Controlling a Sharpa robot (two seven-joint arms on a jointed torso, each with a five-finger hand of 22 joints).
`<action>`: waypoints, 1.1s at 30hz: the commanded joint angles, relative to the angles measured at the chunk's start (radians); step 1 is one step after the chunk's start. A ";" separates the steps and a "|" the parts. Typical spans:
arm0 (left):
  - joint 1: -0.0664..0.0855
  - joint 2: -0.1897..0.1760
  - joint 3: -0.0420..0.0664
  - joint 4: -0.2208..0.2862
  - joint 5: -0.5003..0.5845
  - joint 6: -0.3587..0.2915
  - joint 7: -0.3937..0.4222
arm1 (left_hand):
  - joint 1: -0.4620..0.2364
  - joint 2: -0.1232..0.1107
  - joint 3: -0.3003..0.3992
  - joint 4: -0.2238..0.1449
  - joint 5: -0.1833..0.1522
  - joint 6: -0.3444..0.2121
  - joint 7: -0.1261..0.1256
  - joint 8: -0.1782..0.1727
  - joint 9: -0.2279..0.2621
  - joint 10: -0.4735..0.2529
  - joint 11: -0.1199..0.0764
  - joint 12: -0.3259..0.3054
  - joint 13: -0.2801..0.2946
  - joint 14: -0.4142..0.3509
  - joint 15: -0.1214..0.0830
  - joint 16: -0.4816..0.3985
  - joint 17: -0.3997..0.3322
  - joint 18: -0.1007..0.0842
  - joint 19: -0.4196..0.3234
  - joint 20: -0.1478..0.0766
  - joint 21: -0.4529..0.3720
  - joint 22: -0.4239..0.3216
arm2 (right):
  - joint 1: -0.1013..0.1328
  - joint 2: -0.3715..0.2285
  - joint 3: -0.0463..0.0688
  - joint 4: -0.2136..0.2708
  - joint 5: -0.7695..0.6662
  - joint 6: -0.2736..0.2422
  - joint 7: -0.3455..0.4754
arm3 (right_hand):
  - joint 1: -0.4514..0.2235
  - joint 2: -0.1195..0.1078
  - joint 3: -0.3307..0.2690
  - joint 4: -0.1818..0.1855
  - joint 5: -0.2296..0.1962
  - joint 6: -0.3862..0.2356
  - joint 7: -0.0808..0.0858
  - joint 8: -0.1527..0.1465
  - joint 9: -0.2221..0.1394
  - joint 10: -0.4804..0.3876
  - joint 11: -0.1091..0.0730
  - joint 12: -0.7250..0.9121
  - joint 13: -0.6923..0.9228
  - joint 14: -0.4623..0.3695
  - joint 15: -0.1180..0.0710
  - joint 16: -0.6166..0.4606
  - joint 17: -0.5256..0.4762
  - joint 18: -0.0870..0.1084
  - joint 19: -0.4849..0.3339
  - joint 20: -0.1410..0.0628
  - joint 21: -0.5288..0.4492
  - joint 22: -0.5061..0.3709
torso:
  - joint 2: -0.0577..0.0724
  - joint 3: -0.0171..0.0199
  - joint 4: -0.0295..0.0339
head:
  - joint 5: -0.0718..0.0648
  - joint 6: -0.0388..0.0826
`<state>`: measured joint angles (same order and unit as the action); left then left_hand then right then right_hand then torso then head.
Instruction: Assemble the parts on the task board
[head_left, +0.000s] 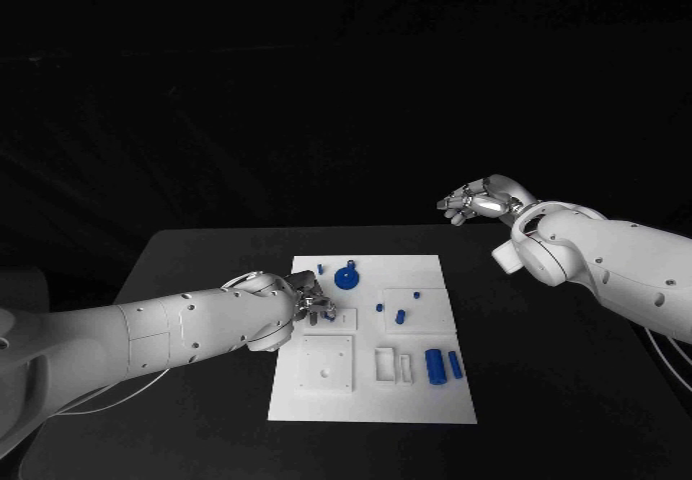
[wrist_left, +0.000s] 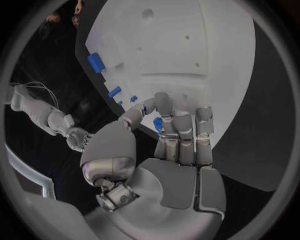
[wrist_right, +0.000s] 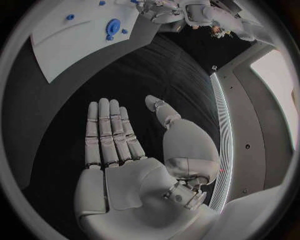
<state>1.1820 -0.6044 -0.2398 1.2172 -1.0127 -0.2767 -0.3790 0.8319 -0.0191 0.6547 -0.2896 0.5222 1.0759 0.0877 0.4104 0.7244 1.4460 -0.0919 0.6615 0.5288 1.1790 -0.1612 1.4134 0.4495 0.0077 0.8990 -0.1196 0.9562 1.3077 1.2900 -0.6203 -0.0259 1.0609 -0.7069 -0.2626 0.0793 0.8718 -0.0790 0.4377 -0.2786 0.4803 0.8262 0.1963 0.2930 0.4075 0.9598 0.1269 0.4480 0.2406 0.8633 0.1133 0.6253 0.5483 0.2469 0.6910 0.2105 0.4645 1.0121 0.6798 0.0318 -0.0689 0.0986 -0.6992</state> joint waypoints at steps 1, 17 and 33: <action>-0.001 0.002 0.001 0.001 0.001 -0.007 0.013 | 0.003 0.012 0.006 0.001 0.005 0.164 -0.101 0.032 0.109 -0.002 -0.007 0.004 0.001 0.014 -0.030 0.004 -0.002 -0.001 0.006 -0.143 0.007 0.021 | 0.000 0.001 0.000 0.001 -0.008 0.013 0.009 | 0.008 0.001 0.000 0.006 0.007 -0.004 0.000 0.005 -0.002 0.009 0.001 -0.002 -0.002 -0.005 0.001 -0.005 -0.001 0.001 -0.006 0.003 -0.003 0.002 | 0.000 0.0001 -0.0001 | 0.000 0.000; -0.011 0.013 0.001 -0.016 0.001 0.017 0.011 | 0.002 0.012 0.006 0.001 0.004 0.163 -0.100 0.032 0.109 -0.003 -0.007 0.005 0.001 0.014 -0.031 0.004 -0.002 -0.001 0.006 -0.143 0.008 0.021 | 0.000 0.003 0.000 0.001 -0.008 0.014 0.008 | 0.009 0.002 0.000 0.006 0.011 -0.003 0.000 0.005 -0.002 0.009 0.001 -0.001 -0.006 -0.005 0.001 -0.005 -0.003 0.002 -0.007 0.003 -0.003 0.003 | 0.000 0.0002 -0.0010 | 0.000 -0.002; -0.018 0.011 0.001 -0.024 0.000 0.021 0.010 | 0.002 0.012 0.007 0.001 0.003 0.162 -0.100 0.033 0.110 -0.004 -0.007 0.006 0.001 0.014 -0.031 0.005 -0.003 -0.001 0.006 -0.144 0.009 0.021 | 0.000 0.001 0.000 0.000 -0.008 0.015 0.008 | 0.009 0.002 0.001 0.006 0.013 -0.003 0.000 0.005 -0.003 0.009 0.002 -0.001 -0.008 -0.005 0.001 -0.004 -0.003 0.002 -0.007 0.004 -0.003 0.003 | 0.000 -0.0001 0.0007 | -0.004 -0.007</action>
<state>1.1674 -0.5929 -0.2378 1.1927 -1.0119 -0.2718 -0.3720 0.8328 -0.0200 0.6540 -0.2887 0.5227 1.0759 0.0876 0.4273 0.7380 1.4457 -0.0919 0.6615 0.5293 1.1790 -0.1613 1.4134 0.4476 0.0077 0.8990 -0.1196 0.9602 1.3074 1.2901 -0.6199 -0.0259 1.0610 -0.7071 -0.2619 0.0793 0.8718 -0.0790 0.4377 -0.2786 0.4881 0.8262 0.1963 0.2930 0.4057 0.9634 0.1305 0.4480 0.2340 0.8635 0.1131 0.6253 0.5464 0.2468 0.6874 0.2141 0.4646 1.0142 0.6804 0.0318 -0.0693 0.0942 -0.7059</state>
